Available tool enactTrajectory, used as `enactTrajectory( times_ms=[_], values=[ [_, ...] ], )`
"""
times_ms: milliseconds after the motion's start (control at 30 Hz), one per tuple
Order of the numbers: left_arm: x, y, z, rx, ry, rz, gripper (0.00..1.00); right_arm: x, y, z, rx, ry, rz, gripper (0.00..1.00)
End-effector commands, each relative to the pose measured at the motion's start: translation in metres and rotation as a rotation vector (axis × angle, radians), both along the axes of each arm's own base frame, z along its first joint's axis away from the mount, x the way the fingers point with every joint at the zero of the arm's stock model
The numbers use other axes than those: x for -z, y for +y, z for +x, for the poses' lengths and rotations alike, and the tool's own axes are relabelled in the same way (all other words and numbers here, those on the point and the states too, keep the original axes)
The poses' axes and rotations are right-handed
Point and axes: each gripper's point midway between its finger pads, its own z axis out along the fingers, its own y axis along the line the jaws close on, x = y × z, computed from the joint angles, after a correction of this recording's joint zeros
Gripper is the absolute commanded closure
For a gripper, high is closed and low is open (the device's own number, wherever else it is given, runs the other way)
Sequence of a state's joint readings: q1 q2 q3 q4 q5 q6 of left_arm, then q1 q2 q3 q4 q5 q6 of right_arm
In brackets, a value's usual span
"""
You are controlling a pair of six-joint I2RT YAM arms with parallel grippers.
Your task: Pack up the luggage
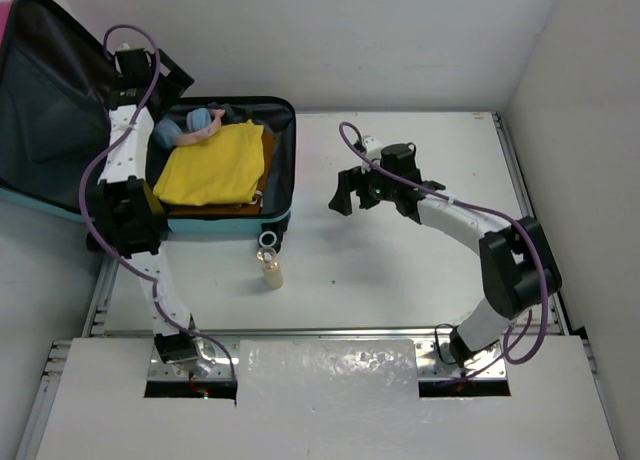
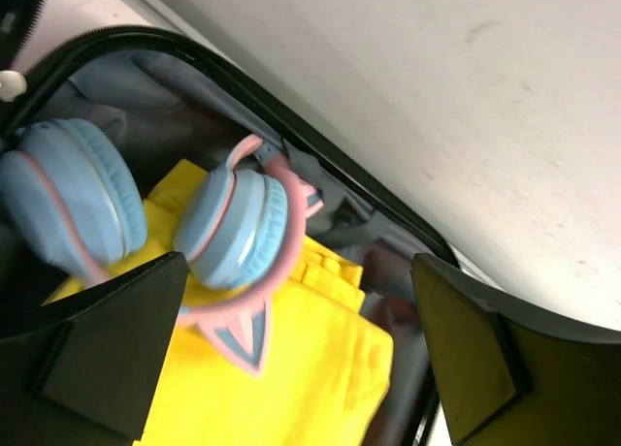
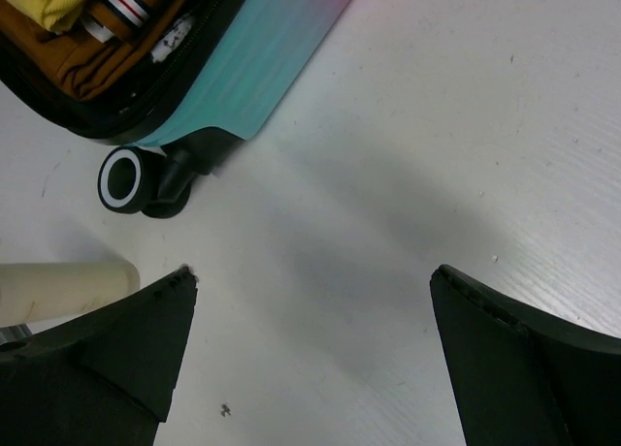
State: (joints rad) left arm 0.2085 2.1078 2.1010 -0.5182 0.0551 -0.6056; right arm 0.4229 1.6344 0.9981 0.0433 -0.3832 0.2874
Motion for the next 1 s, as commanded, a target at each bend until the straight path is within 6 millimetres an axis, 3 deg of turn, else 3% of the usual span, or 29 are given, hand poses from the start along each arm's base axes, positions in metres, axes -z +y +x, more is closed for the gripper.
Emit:
enactTrajectory(
  times_ms=[0, 133, 233, 400, 433, 467, 567, 700, 733, 767, 867, 900, 967],
  values=[
    [-0.042, 0.008, -0.026, -0.026, -0.038, 0.066, 0.00, -0.030, 0.018, 0.009, -0.036, -0.062, 0.037, 0.01],
    [-0.051, 0.003, -0.041, -0.013, -0.029, 0.058, 0.00, -0.038, 0.034, 0.002, -0.079, -0.096, 0.004, 0.01],
    [-0.064, 0.000, -0.071, -0.035, -0.040, 0.069, 0.00, -0.045, 0.056, -0.017, -0.142, -0.184, -0.107, 0.01],
    [-0.099, 0.000, -0.164, -0.136, -0.103, 0.124, 0.00, -0.063, 0.111, -0.073, -0.313, -0.276, -0.028, 0.01],
    [-0.103, -0.004, -0.176, -0.134, -0.125, 0.120, 0.00, -0.058, 0.115, -0.081, -0.325, -0.289, -0.013, 0.01],
    [-0.110, -0.012, -0.202, -0.123, -0.171, 0.122, 0.00, -0.057, 0.124, -0.097, -0.358, -0.295, 0.004, 0.01],
    [-0.116, -0.024, -0.243, -0.083, -0.221, 0.168, 0.00, -0.047, 0.136, -0.131, -0.420, -0.339, 0.061, 0.01],
    [-0.093, -0.019, -0.278, -0.087, -0.127, 0.305, 0.00, -0.035, 0.142, -0.163, -0.482, -0.351, 0.133, 0.01],
    [-0.078, -0.017, -0.291, -0.133, -0.118, 0.311, 0.00, -0.028, 0.143, -0.169, -0.496, -0.362, 0.132, 0.02],
    [-0.080, -0.021, -0.290, -0.121, -0.166, 0.307, 0.00, -0.025, 0.148, -0.178, -0.524, -0.364, 0.134, 0.01],
    [-0.063, -0.028, -0.294, -0.101, -0.195, 0.291, 0.00, -0.013, 0.163, -0.182, -0.549, -0.386, 0.138, 0.03],
    [-0.058, -0.027, -0.293, -0.097, -0.186, 0.297, 0.00, -0.019, 0.170, -0.177, -0.534, -0.412, 0.157, 0.04],
    [-0.043, -0.024, -0.293, -0.103, -0.141, 0.301, 0.00, -0.004, 0.178, -0.169, -0.506, -0.397, 0.135, 0.06]
  ],
)
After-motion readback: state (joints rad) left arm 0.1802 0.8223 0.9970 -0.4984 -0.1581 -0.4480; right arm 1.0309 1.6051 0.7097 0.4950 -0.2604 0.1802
